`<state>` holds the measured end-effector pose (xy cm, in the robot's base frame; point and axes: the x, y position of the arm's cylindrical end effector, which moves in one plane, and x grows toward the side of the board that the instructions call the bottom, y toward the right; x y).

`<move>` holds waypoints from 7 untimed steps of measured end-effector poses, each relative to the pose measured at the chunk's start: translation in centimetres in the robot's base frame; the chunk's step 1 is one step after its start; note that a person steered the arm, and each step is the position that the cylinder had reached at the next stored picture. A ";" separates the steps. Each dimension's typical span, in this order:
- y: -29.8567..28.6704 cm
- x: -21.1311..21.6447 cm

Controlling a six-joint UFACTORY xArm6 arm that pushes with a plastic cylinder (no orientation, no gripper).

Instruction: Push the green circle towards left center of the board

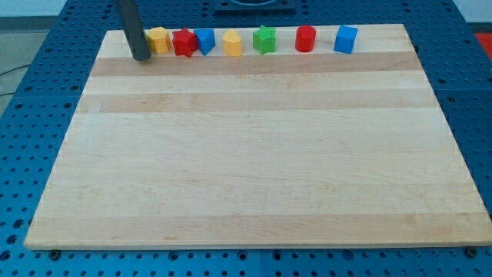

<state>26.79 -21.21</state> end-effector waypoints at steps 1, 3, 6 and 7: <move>0.0 -0.1; -6.6 3.6; -2.7 -7.5; 0.6 -3.8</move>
<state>23.00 -20.57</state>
